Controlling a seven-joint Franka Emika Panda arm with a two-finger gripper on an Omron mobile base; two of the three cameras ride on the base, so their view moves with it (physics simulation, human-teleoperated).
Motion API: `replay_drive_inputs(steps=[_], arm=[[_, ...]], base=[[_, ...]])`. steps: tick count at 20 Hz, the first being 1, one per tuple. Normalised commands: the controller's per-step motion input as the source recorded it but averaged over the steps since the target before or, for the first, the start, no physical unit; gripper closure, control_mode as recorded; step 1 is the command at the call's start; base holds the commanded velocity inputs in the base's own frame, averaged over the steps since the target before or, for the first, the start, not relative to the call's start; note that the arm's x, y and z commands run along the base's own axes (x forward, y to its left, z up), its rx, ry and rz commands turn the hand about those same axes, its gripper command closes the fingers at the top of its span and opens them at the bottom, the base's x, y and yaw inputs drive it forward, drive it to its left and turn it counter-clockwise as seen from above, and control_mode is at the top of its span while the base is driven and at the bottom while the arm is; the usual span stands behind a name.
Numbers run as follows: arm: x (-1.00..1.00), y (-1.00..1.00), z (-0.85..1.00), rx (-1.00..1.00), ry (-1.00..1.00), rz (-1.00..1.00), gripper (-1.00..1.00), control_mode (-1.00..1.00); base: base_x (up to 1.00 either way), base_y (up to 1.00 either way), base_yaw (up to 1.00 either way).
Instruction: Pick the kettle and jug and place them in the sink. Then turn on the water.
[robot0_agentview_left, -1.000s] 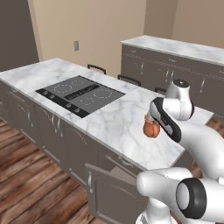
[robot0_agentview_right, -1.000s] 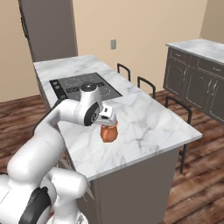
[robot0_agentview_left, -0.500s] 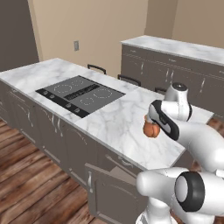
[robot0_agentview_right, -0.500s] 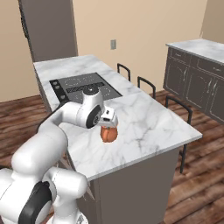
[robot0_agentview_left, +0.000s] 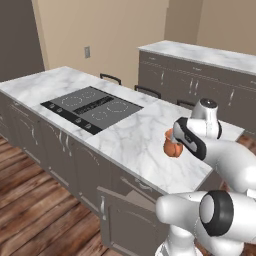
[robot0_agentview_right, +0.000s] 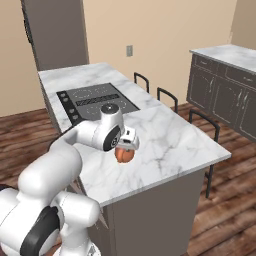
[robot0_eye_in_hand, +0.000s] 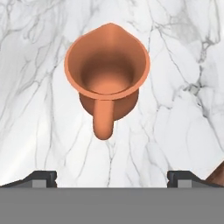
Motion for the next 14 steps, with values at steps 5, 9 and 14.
replay_drive_inputs(steps=[5, 9, 14], arm=[[0.09, 0.00, -0.06, 0.00, -0.01, 0.01, -1.00, -1.00], [0.11, 0.00, -0.14, 0.00, -0.01, 0.03, -1.00, -1.00], [0.14, 0.00, -0.19, 0.00, 0.00, 0.03, -1.00, -1.00]], base=[[0.00, 0.00, 0.00], [0.00, 0.00, 0.00], [0.00, 0.00, 0.00]])
